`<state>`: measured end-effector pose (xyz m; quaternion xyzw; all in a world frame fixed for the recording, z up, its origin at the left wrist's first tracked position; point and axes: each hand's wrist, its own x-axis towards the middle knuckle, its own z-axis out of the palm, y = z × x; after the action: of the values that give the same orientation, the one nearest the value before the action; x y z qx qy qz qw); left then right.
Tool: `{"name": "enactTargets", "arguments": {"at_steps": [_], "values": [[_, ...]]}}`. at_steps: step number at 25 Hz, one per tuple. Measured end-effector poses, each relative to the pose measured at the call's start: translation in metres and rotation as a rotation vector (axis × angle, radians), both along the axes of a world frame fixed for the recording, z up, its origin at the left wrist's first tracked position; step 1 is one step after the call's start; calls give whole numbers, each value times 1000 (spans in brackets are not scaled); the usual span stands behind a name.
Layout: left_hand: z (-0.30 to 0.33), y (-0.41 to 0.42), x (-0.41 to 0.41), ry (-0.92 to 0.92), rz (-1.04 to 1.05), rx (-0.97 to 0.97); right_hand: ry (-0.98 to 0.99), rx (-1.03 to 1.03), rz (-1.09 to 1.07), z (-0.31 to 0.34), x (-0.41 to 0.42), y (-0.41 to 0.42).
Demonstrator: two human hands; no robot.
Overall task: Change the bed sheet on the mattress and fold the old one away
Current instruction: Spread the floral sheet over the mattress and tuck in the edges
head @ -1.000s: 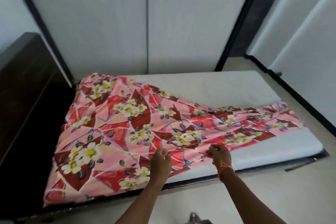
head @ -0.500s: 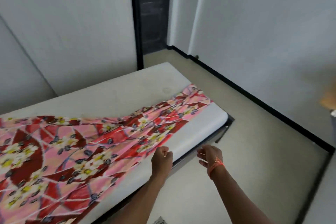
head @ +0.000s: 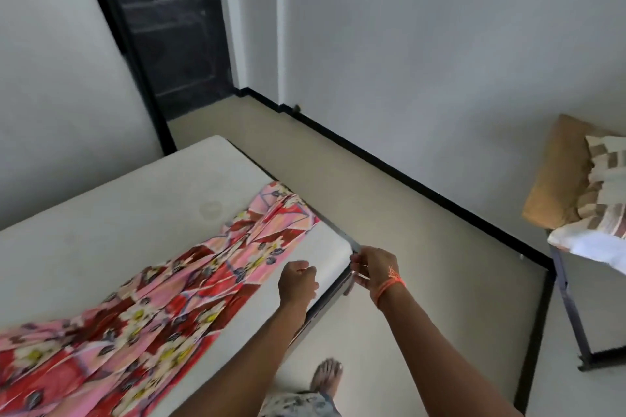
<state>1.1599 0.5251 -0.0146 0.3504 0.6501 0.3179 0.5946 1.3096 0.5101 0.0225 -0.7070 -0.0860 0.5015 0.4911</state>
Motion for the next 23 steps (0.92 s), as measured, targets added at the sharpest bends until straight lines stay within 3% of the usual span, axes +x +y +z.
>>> {"name": "enactTargets", "arguments": {"at_steps": [6,10,14,16,23], "values": [[24,170,145,-30,-5,-13,-4,-45,-18,12,155,151],[13,249,200,-27,61,-64,53,-62,31,-7,223,255],[-1,342,239,46,304,-30,115,-92,193,-28,271,378],[4,382,258,79,492,-39,120,-152,385,-29,288,434],[27,515,306,-2,750,-33,98,-66,736,0,298,620]]}}
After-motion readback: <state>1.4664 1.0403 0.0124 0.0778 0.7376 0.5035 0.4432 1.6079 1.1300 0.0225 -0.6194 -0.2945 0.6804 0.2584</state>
